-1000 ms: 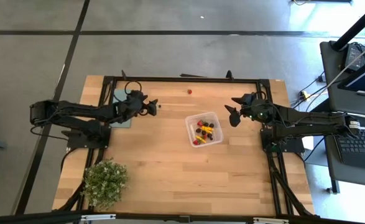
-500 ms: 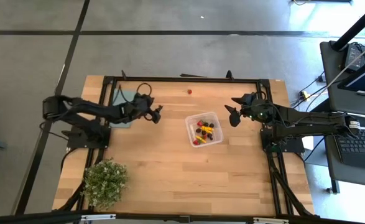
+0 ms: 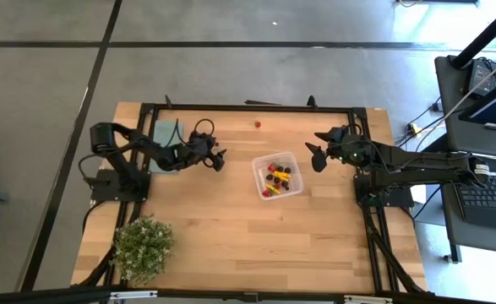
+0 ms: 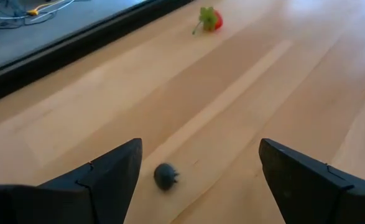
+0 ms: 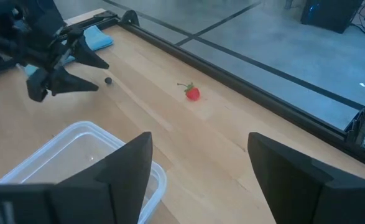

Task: Pick and placing Produce into tupperware
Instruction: Put the blueberry into the transparent bin

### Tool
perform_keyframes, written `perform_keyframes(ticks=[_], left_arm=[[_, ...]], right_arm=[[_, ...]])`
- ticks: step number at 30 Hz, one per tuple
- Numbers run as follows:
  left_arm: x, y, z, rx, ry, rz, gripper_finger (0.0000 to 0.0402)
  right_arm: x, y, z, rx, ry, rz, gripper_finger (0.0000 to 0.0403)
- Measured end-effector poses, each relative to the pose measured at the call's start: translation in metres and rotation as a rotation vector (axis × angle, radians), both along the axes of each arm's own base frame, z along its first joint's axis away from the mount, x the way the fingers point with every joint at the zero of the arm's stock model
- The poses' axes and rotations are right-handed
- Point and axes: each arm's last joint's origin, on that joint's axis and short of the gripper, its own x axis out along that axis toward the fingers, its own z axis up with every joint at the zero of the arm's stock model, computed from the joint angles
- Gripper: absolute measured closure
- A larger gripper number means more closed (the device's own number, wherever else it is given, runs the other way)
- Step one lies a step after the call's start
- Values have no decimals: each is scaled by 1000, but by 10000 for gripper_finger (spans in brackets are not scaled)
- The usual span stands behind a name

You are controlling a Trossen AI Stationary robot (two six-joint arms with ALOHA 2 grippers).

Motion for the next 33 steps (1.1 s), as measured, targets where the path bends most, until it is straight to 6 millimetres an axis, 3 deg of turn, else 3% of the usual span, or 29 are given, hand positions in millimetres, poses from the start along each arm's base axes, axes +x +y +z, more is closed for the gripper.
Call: perform_keyframes(ticks=[15, 22, 33], left_arm=[[1, 2, -28, -35, 28, 59, 86], [0, 6, -30, -29, 21, 57, 86], [-2, 12, -31, -52, 33, 59, 85]], right_arm=[[5, -3, -7, -20, 55, -55, 137], [14, -4, -17, 14, 102, -77, 137], [17, -5, -16, 13, 67, -81, 137]])
